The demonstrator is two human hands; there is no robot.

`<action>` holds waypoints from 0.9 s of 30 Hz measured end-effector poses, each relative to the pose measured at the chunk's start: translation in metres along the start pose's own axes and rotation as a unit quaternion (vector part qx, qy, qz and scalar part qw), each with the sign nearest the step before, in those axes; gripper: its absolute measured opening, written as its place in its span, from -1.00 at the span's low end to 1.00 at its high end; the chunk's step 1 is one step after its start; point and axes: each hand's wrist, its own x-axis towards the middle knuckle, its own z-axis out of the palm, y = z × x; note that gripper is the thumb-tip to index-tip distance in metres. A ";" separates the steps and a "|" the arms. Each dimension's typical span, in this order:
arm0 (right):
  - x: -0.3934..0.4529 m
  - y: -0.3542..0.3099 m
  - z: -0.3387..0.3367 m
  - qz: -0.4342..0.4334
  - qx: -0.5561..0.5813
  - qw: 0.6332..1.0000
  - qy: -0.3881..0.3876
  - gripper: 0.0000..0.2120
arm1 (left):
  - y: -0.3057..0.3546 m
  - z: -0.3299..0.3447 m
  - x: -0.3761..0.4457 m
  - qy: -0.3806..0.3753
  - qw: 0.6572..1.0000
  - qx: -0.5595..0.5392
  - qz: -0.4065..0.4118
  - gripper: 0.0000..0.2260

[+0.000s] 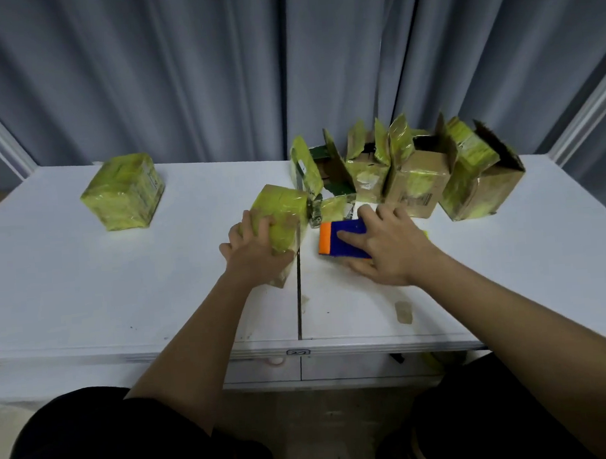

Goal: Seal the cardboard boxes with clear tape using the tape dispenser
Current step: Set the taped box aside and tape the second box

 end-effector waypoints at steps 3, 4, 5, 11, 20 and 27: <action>-0.010 -0.011 0.027 0.002 0.020 0.997 0.073 -0.51 | 0.001 -0.001 -0.001 0.004 1.000 0.005 0.002 -0.39; -0.013 -0.014 0.036 0.001 0.016 0.996 0.091 -0.52 | 0.001 -0.002 -0.001 -0.004 1.000 0.001 0.000 -0.40; -0.017 -0.017 0.045 -0.002 0.009 0.994 0.111 -0.53 | 0.001 -0.003 -0.001 -0.016 1.000 -0.002 -0.003 -0.40; -0.030 -0.026 0.077 0.037 0.104 0.986 0.124 -0.25 | 0.003 -0.007 -0.003 -0.039 0.999 -0.027 -0.022 -0.37; -0.004 -0.066 0.036 0.101 0.460 0.856 0.212 -0.73 | 0.002 -0.024 -0.018 -0.088 0.991 -0.098 -0.031 -0.54; 0.036 -0.127 0.025 0.222 0.730 0.609 0.216 -0.93 | -0.026 -0.008 -0.034 0.038 0.979 -0.197 0.038 -0.66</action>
